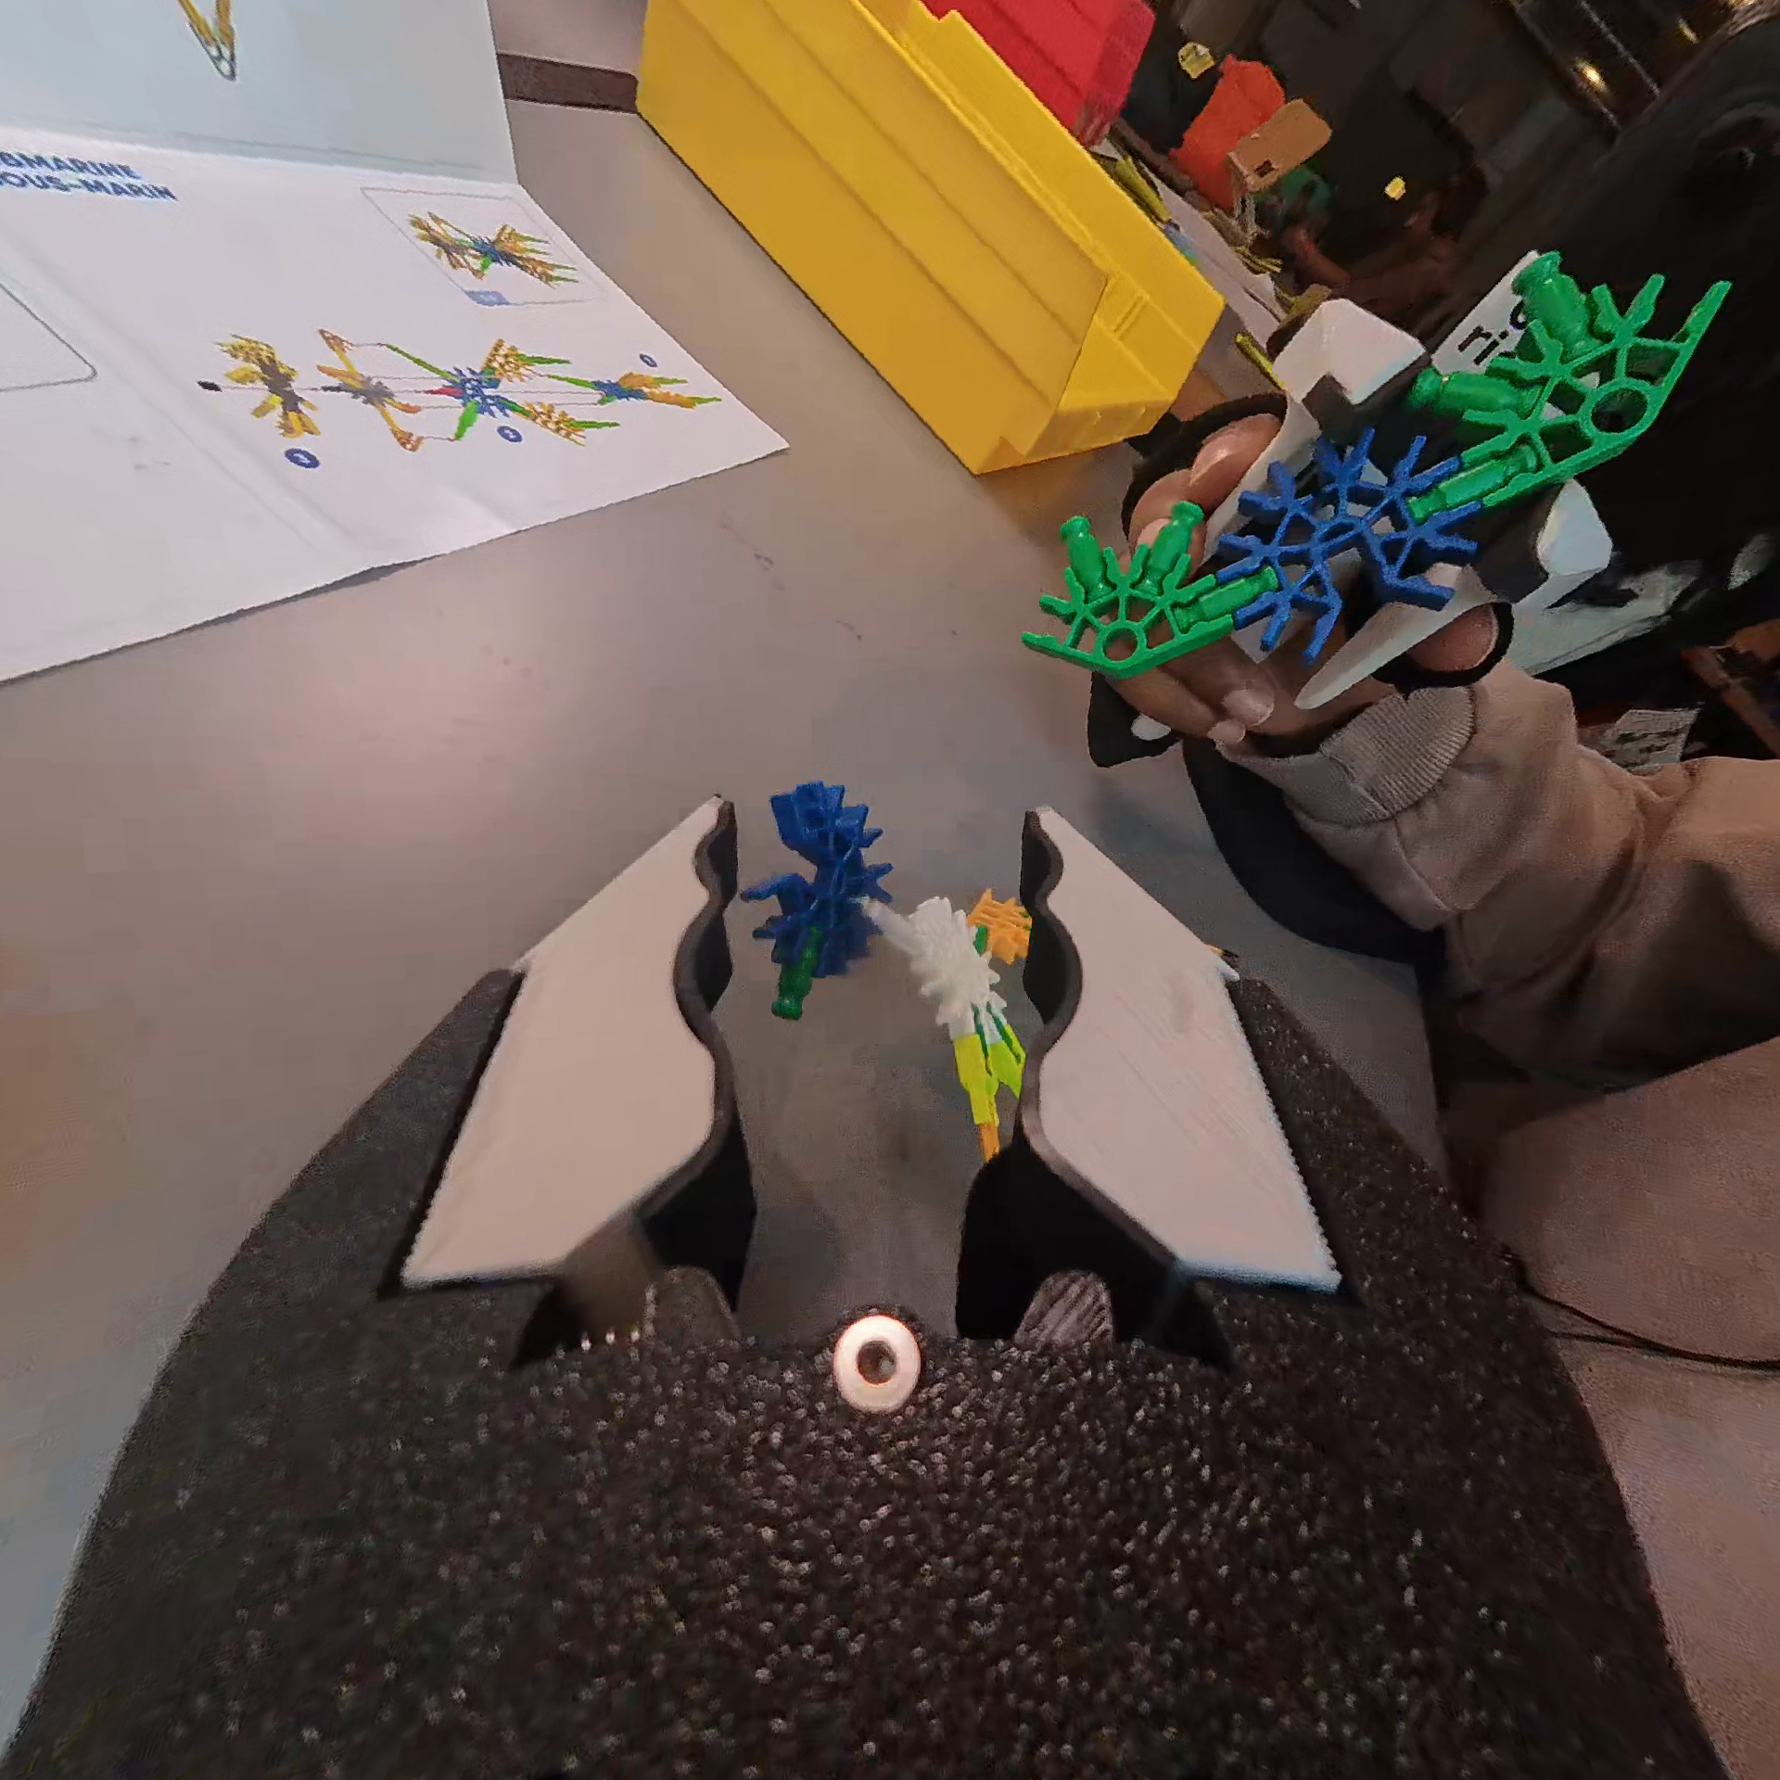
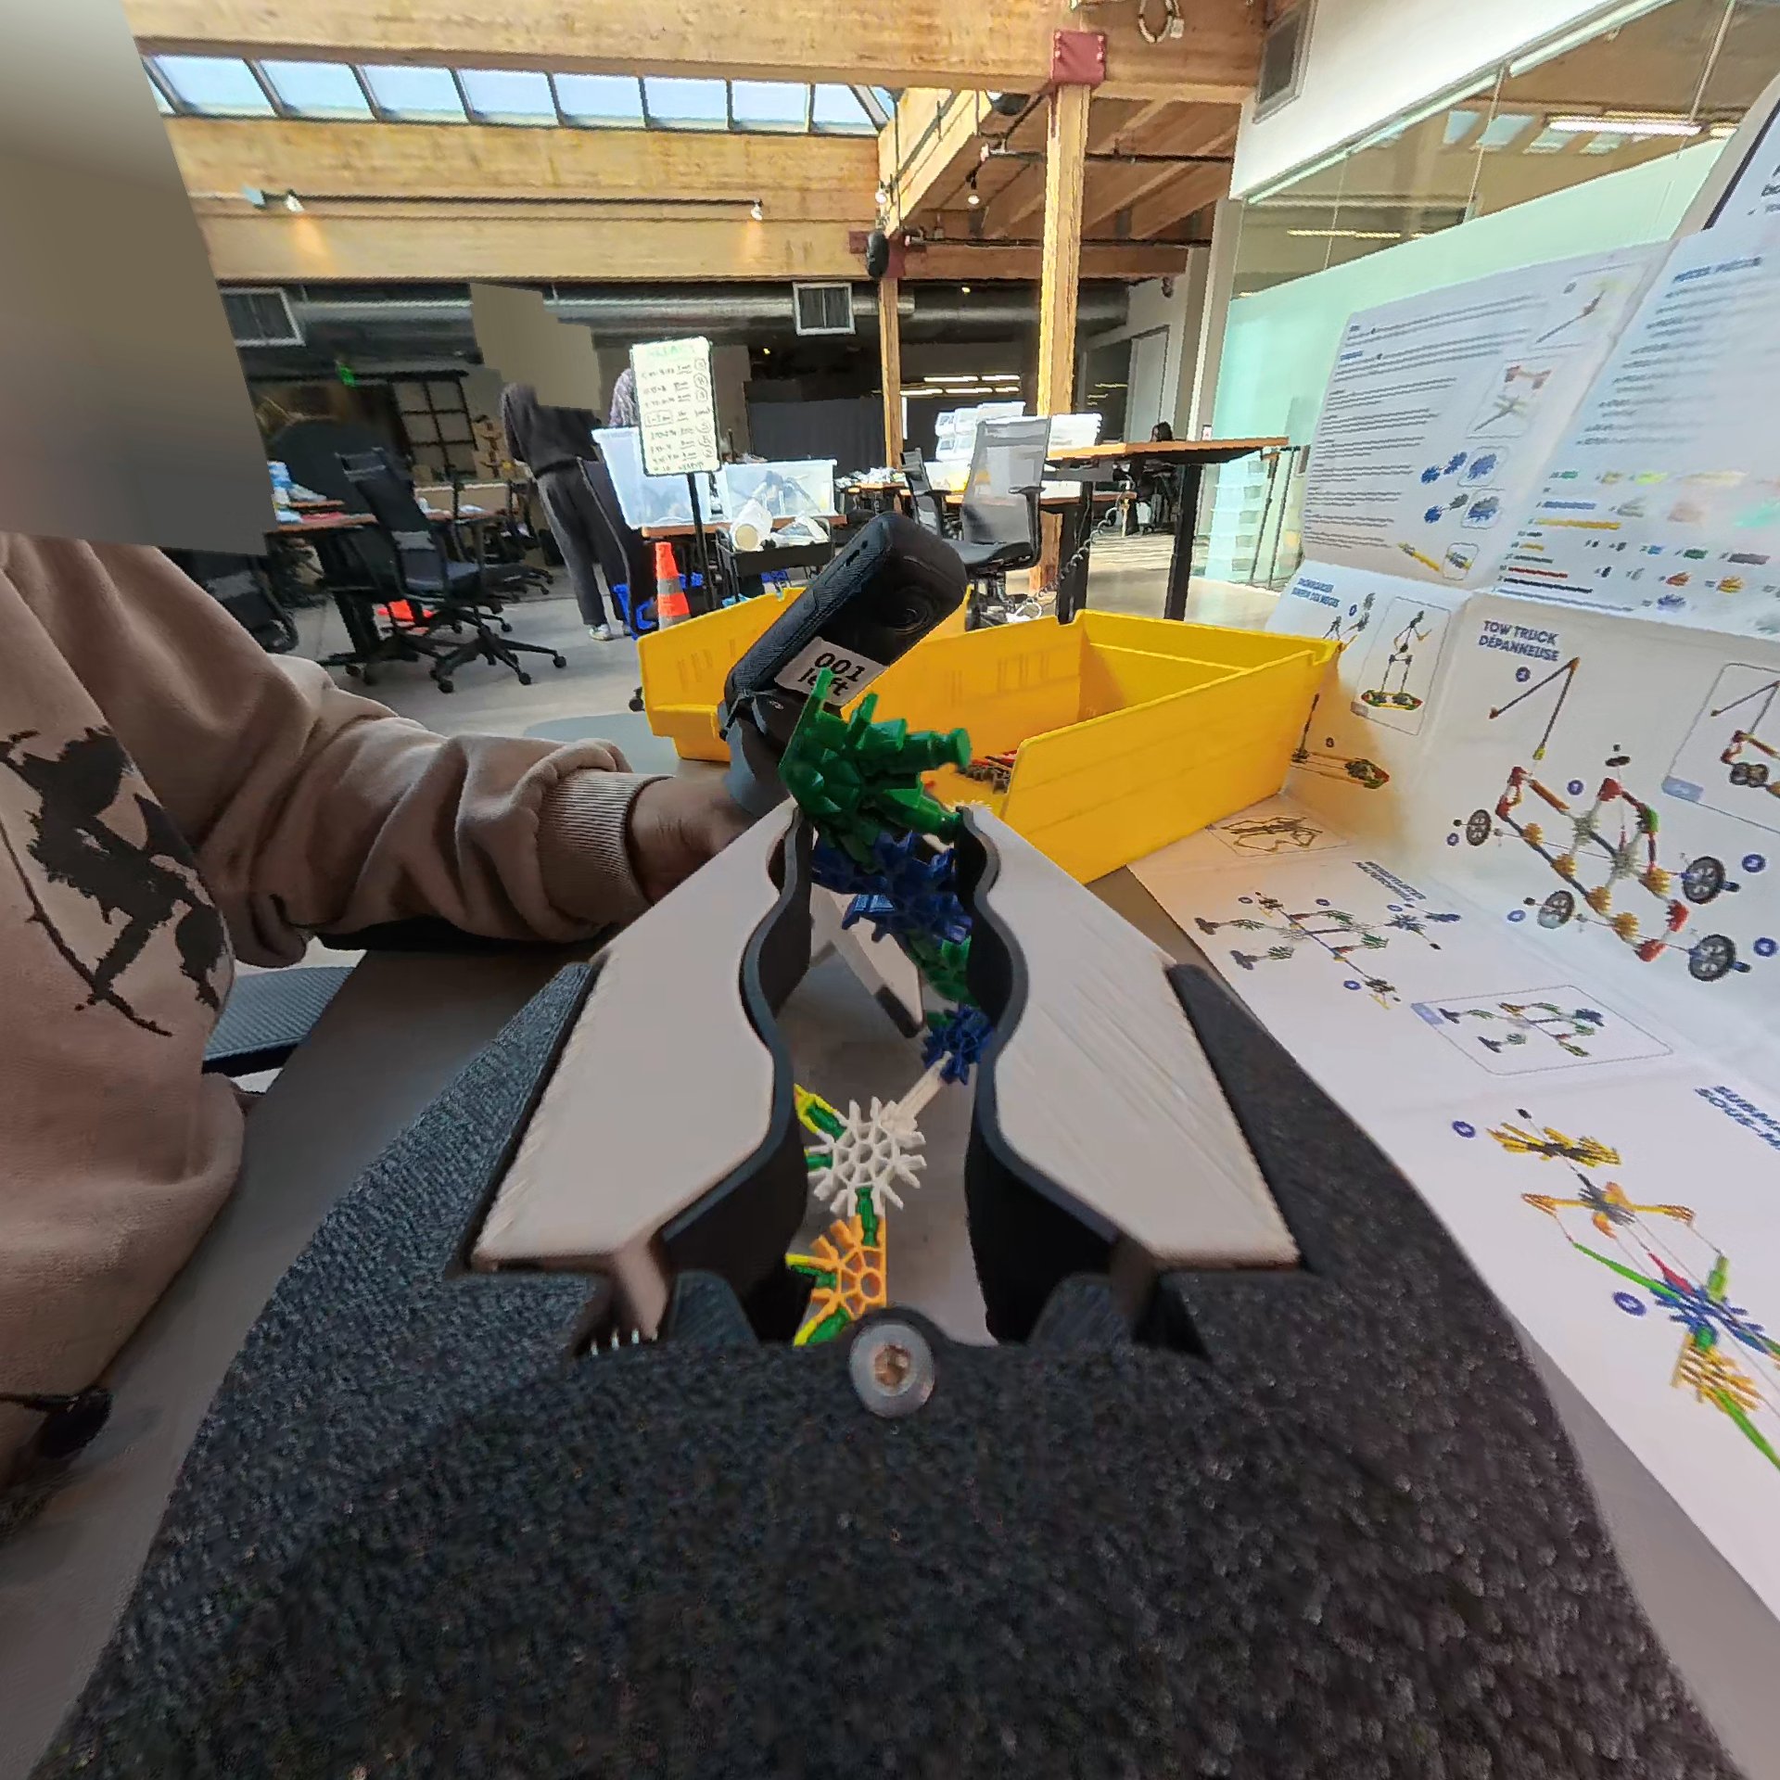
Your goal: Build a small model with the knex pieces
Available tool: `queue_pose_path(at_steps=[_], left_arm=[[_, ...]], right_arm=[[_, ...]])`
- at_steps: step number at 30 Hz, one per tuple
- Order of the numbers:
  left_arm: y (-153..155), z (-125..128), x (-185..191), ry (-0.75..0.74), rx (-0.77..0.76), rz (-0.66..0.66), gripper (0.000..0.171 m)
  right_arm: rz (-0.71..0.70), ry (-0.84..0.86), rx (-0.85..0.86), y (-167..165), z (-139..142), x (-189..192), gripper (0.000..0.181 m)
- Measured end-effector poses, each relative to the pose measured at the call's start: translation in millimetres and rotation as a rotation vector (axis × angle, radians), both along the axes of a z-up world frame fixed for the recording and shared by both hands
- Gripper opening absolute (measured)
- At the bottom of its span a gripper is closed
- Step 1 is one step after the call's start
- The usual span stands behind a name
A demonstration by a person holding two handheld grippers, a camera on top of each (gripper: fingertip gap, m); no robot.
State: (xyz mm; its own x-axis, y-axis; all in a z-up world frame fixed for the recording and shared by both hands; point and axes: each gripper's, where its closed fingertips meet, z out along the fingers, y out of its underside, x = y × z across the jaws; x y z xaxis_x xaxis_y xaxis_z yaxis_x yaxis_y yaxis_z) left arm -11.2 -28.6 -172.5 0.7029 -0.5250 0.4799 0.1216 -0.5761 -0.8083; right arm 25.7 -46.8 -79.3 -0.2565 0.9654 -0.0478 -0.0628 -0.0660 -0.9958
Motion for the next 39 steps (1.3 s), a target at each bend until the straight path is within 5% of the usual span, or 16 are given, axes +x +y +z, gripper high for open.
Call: queue_pose_path(at_steps=[4, 7, 9, 14, 21, 26, 30, 35, 37, 39], left_arm=[[2.5, 13.4, -21.9, 0.189, 0.169, 0.053, 0.071], [-12.3, 33.6, -0.8, 0.169, 0.290, -0.058, 0.070], [-31.6, 48.0, 24.6, 0.003, 0.283, -0.190, 0.064], [-60.1, 88.7, 50.6, -0.689, -0.004, -0.436, 0.056], [-56.6, 92.0, 42.2, -0.778, -0.026, -0.433, 0.019], [-54.7, 93.4, 32.8, -0.698, 0.045, -0.404, 0.009], [-45.9, 92.6, 17.7, -0.585, 0.134, -0.323, 0.004], [-27.8, 86.9, -24.6, -0.485, 0.190, -0.162, 0.004], [-22.8, 83.4, -36.2, -0.450, 0.195, -0.115, 0.004], [-19.8, 79.3, -41.2, -0.431, 0.187, -0.089, 0.004]], right_arm=[[0.073, 0.031, -0.091, -8.0, 6.2, 2.0, 0.028], [0.154, 0.058, -0.153, -18.6, 10.8, 4.6, 0.028], [0.226, 0.095, -0.178, -29.9, 17.0, 8.8, 0.028], [0.320, 0.153, -0.191, -50.4, 26.6, 13.5, 0.028], [0.286, 0.147, -0.137, -51.9, 30.0, 12.8, 0.029], [0.248, 0.091, -0.104, -45.3, 21.4, 9.5, 0.030], [0.137, -0.097, -0.016, -25.9, -7.5, 1.2, 0.041], [0.189, -0.484, 0.067, -29.3, -72.7, 9.0, 0.065], [0.208, -0.657, 0.192, -37.0, -107.8, 17.0, 0.076], [0.154, -0.784, 0.388, -33.0, -138.4, 18.4, 0.067]])
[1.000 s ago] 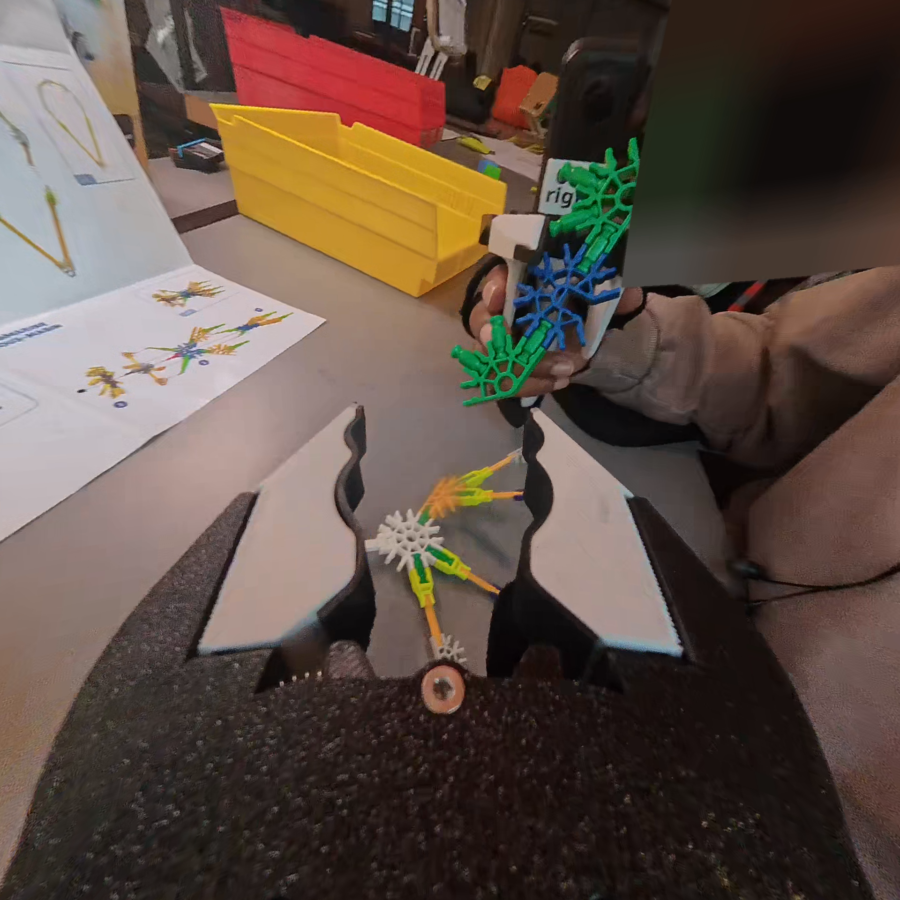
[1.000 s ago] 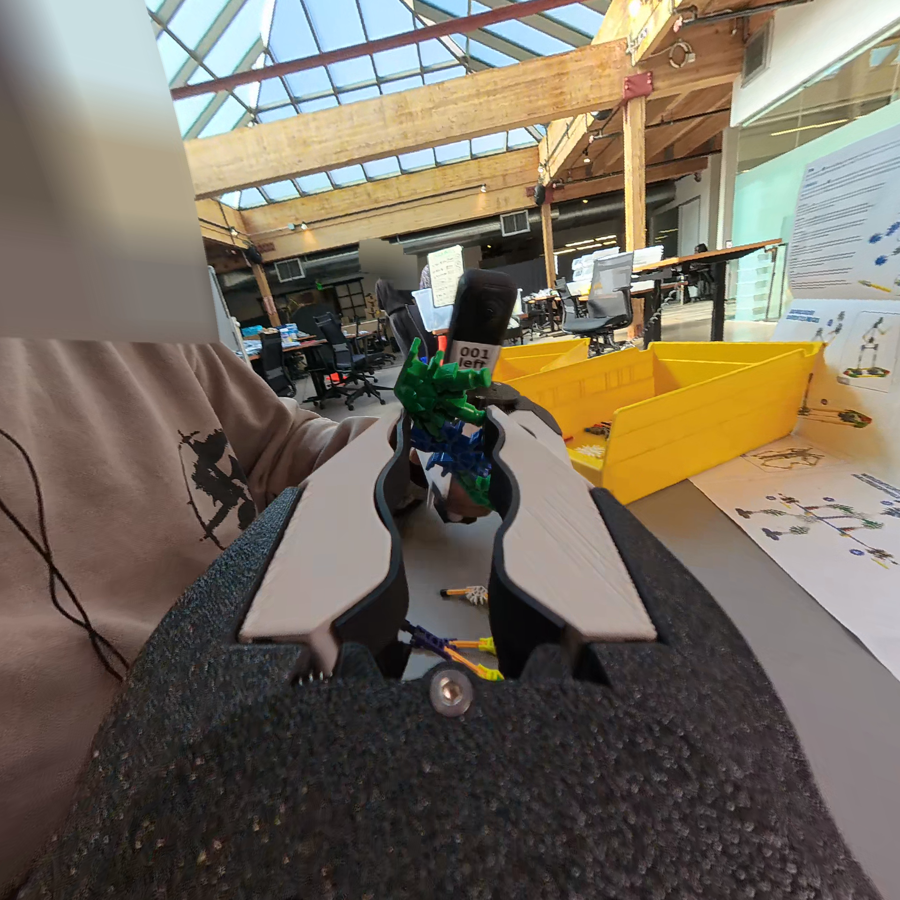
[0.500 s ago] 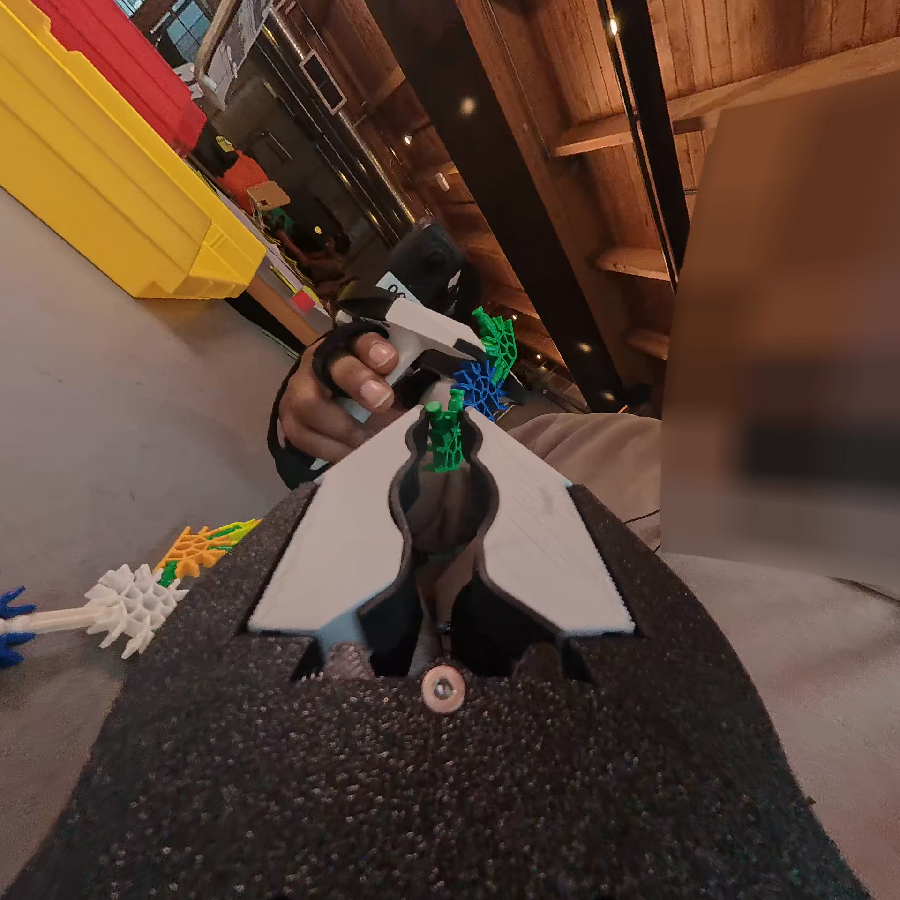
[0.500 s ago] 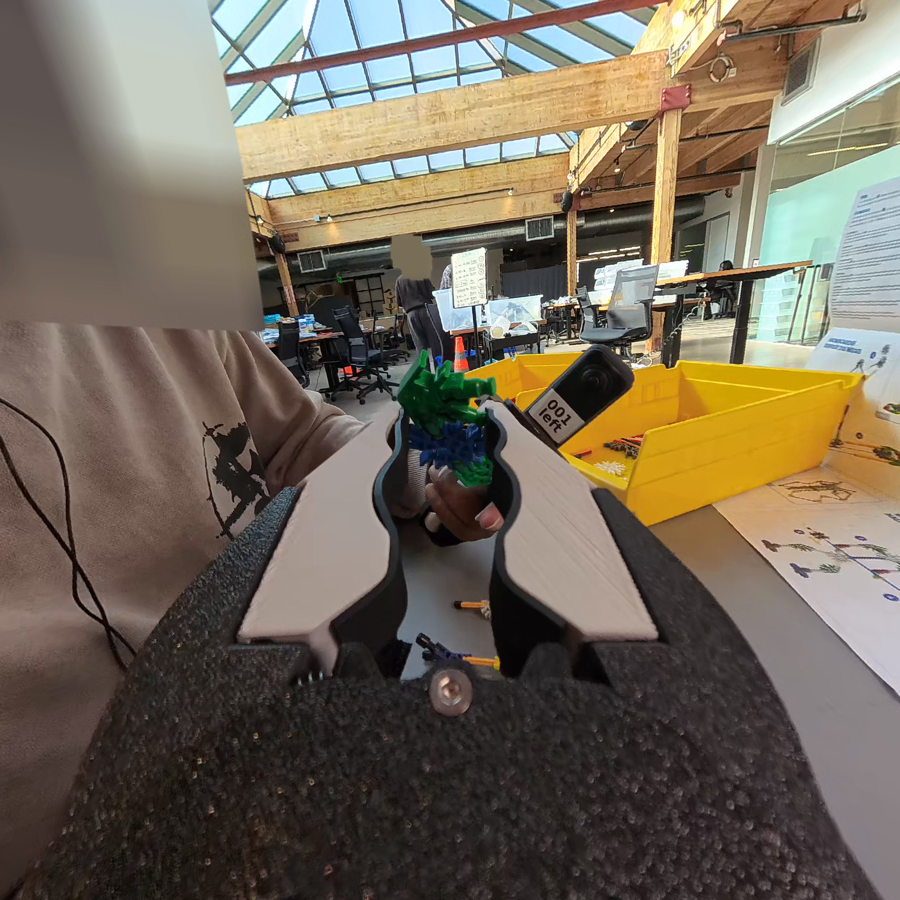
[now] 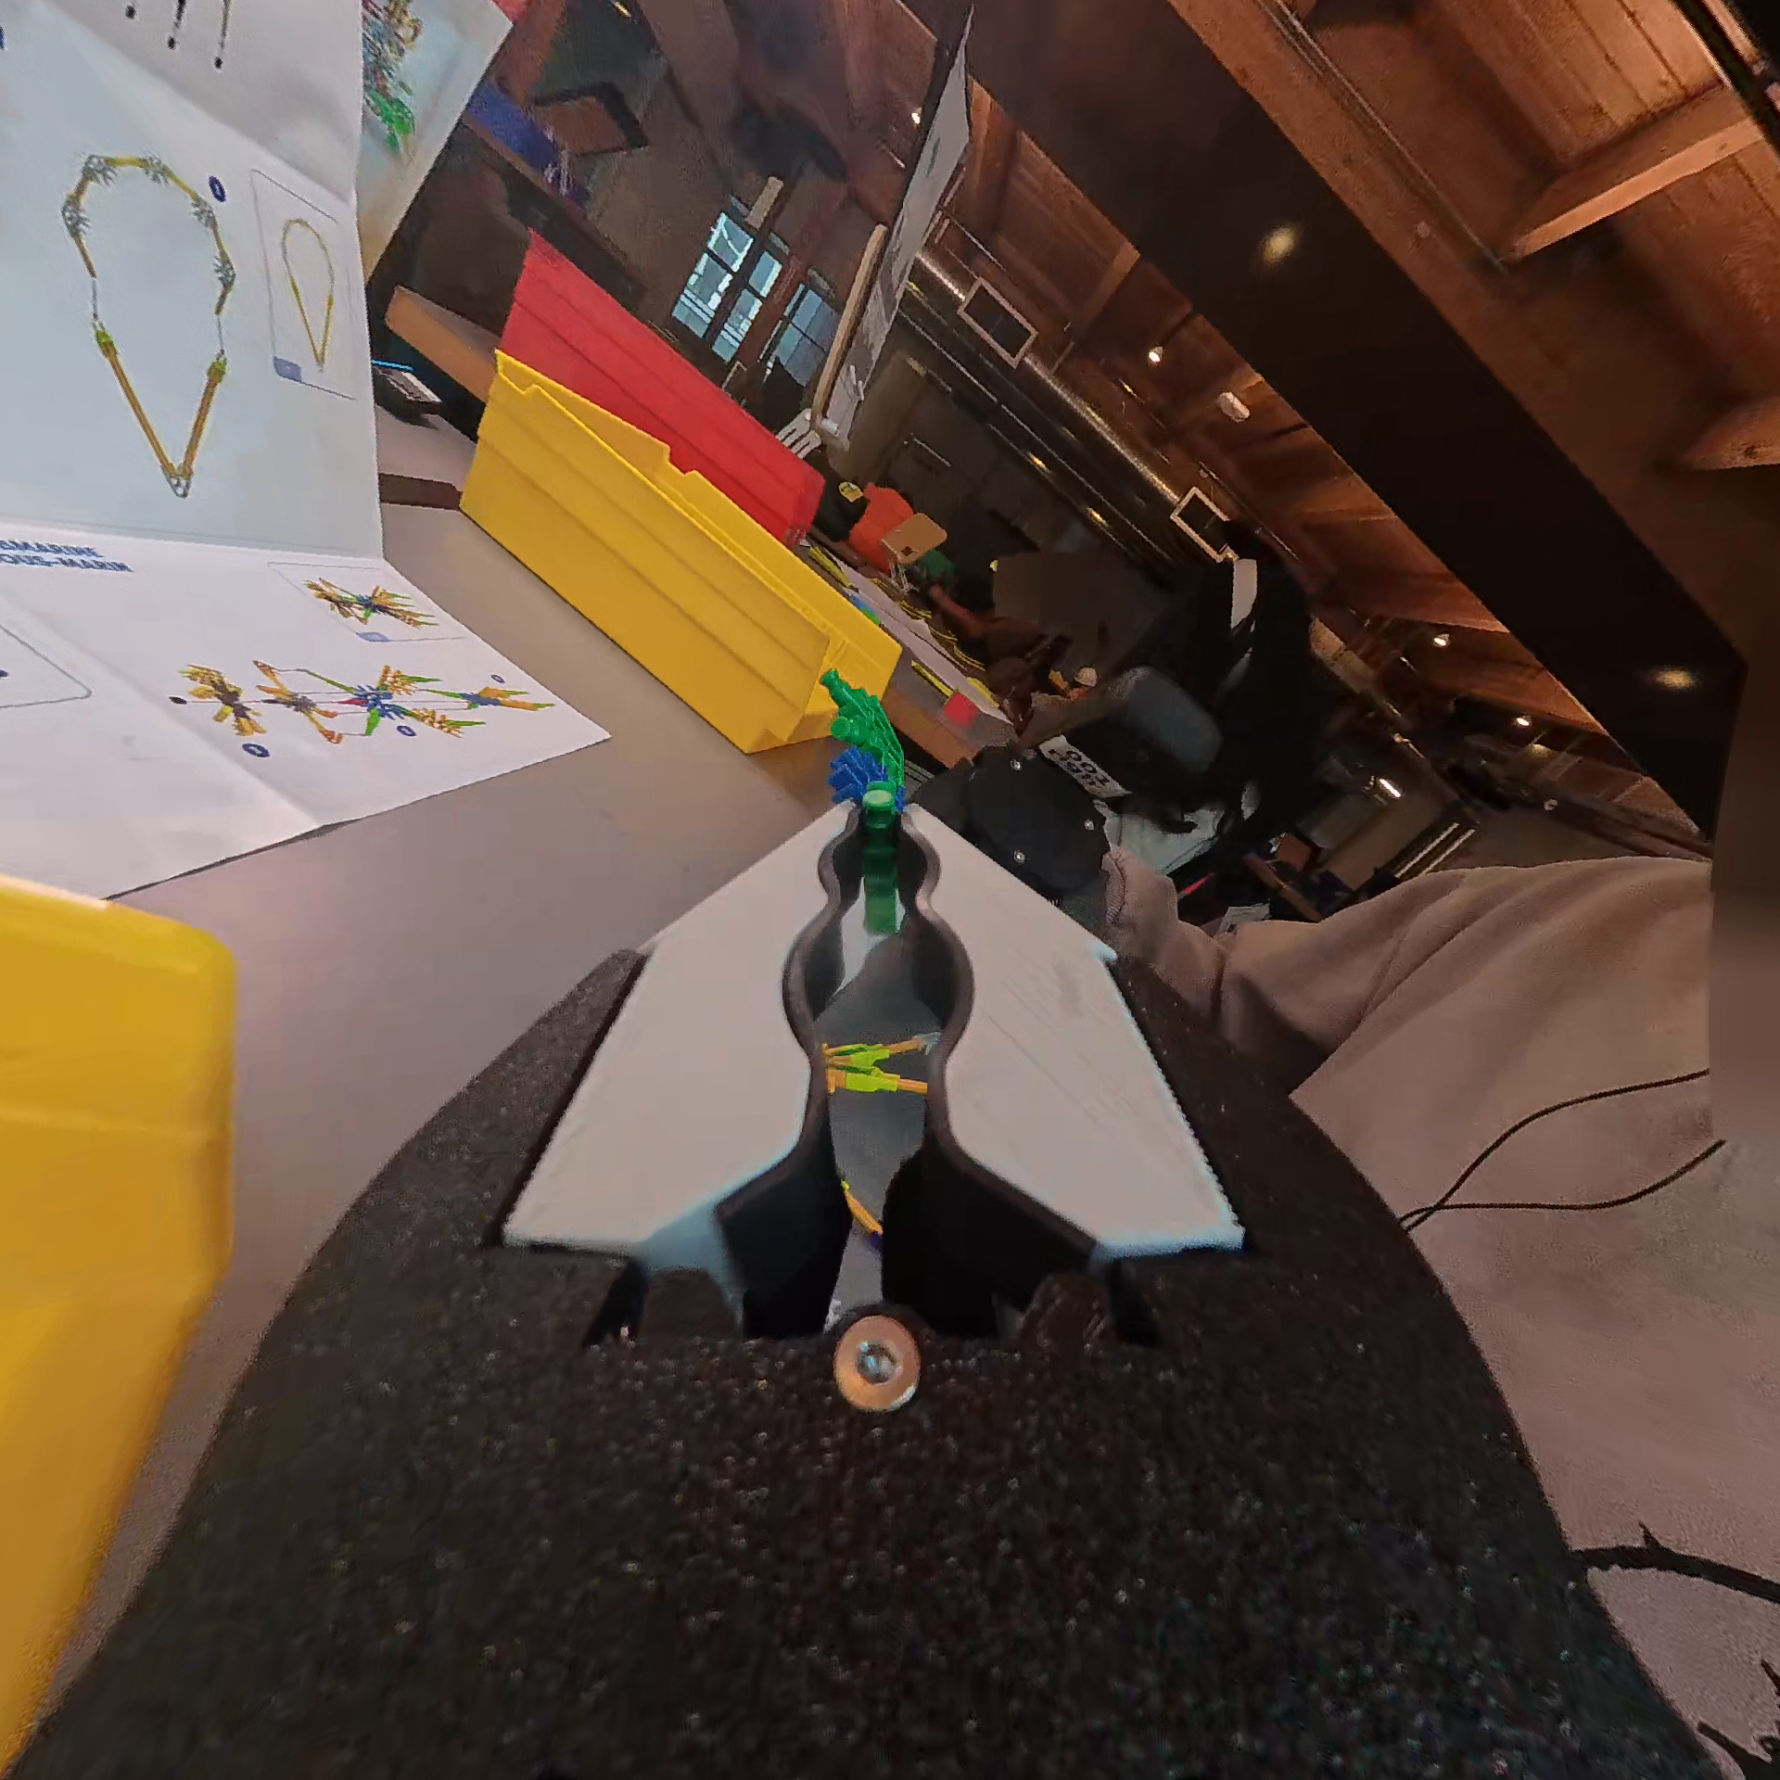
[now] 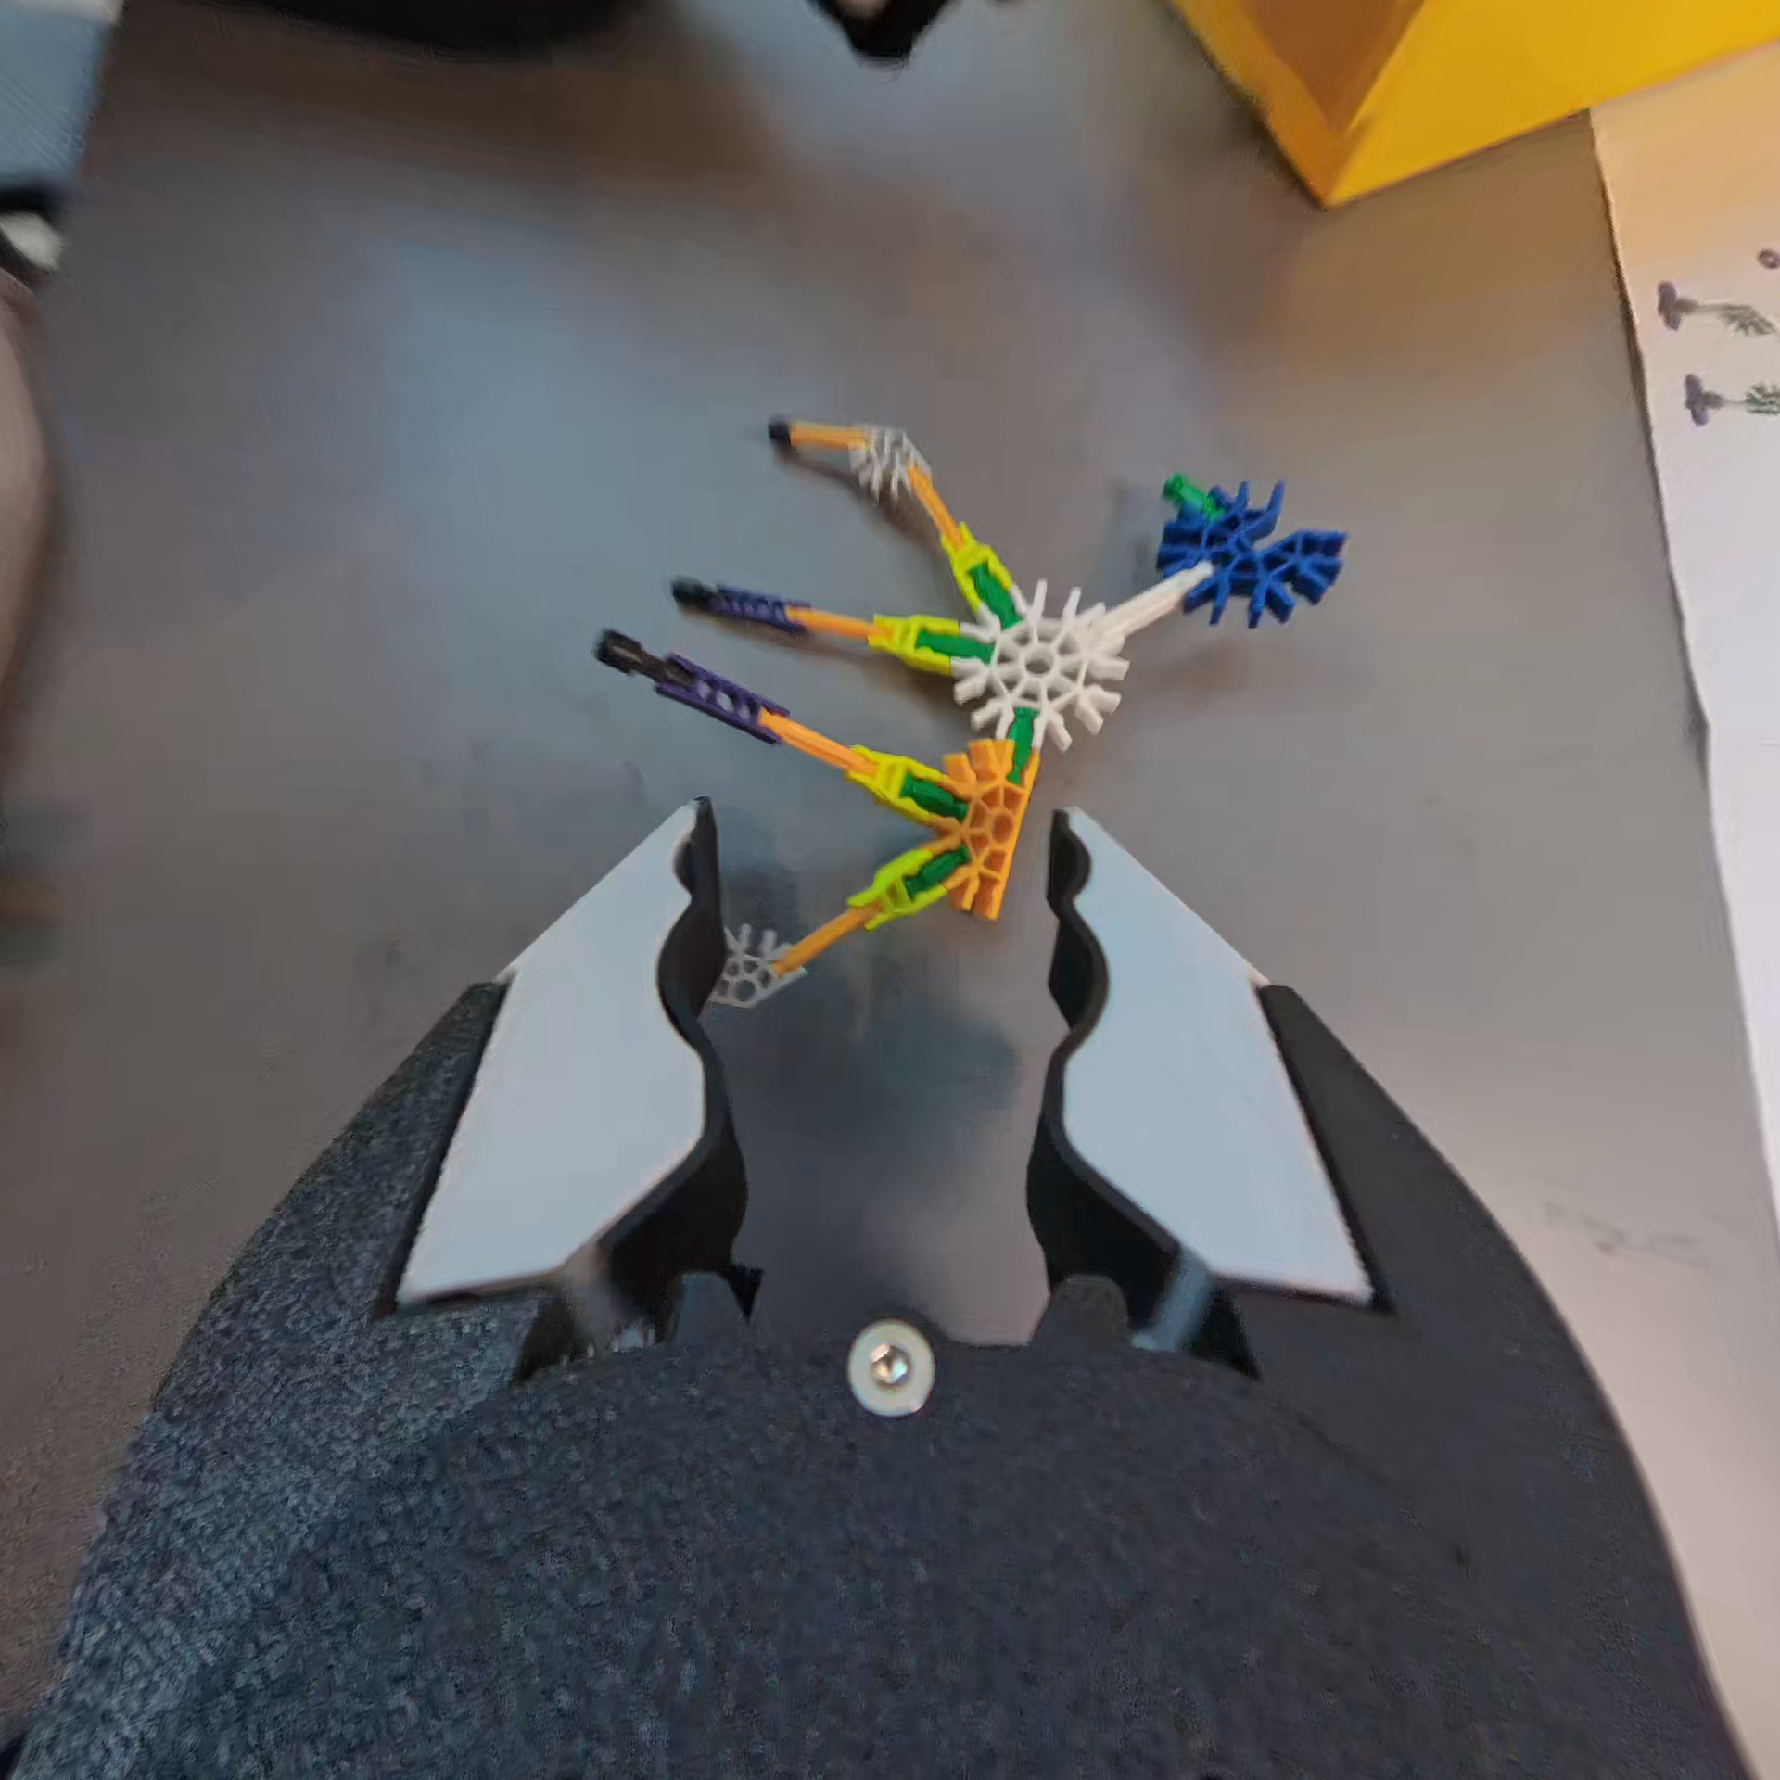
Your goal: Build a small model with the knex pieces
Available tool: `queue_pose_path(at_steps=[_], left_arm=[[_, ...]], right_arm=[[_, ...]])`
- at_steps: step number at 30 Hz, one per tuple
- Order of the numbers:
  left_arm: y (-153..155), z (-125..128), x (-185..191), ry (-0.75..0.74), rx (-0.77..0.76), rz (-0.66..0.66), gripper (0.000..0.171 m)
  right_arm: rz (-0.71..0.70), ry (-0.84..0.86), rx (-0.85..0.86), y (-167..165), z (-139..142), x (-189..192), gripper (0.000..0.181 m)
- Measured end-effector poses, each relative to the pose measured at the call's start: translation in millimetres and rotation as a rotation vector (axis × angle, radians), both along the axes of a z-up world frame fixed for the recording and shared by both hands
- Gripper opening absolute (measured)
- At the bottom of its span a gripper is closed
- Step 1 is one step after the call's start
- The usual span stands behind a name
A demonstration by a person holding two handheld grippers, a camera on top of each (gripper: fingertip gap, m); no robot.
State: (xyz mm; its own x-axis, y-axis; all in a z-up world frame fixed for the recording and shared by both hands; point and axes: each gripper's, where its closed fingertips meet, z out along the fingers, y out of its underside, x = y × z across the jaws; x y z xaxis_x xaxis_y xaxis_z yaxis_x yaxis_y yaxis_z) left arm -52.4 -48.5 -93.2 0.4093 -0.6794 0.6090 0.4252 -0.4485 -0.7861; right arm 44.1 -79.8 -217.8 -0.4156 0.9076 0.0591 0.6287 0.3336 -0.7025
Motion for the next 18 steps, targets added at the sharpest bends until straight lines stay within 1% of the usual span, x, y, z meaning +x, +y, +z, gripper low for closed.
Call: queue_pose_path(at_steps=[1, 2, 3, 4, 6, 10, 12, 16, 17, 18], left_arm=[[1.4, -2.0, -0.8, -0.001, -0.011, 0.007, 0.004], [2.5, -4.4, -1.1, -0.002, -0.023, 0.012, 0.004], [3.7, -7.3, -1.4, 0.001, -0.036, 0.018, 0.004], [4.9, -10.4, -1.8, 0.005, -0.050, 0.023, 0.005], [6.4, -15.1, -3.0, 0.014, -0.067, 0.029, 0.005], [7.4, -19.4, -4.1, 0.019, -0.081, 0.027, 0.005], [7.1, -21.8, -2.2, 0.020, -0.088, 0.015, 0.005], [6.4, -29.5, 4.8, 0.034, -0.108, -0.016, 0.005], [6.4, -30.9, 6.8, 0.036, -0.111, -0.024, 0.005], [6.4, -31.6, 8.7, 0.037, -0.113, -0.032, 0.005]], right_arm=[[-0.001, -0.035, 0.102, 4.9, -10.4, 0.3, 0.054], [-0.006, 0.002, 0.103, 3.0, -3.6, -3.9, 0.032], [-0.020, 0.024, 0.132, 7.8, 1.2, -5.5, 0.010], [-0.047, 0.027, 0.189, 18.8, 2.6, -4.4, 0.004], [-0.102, -0.003, 0.269, 40.7, 1.0, 4.0, 0.004], [-0.265, -0.091, 0.419, 95.1, 0.3, 31.7, 0.003], [-0.365, -0.158, 0.506, 126.8, 0.0, 53.9, 0.003], [-0.561, -0.319, 0.585, 172.5, -2.5, 105.3, 0.004], [-0.602, -0.332, 0.595, 179.5, -0.9, 113.8, 0.009], [-0.643, -0.312, 0.599, 185.6, 3.9, 117.4, 0.021]])
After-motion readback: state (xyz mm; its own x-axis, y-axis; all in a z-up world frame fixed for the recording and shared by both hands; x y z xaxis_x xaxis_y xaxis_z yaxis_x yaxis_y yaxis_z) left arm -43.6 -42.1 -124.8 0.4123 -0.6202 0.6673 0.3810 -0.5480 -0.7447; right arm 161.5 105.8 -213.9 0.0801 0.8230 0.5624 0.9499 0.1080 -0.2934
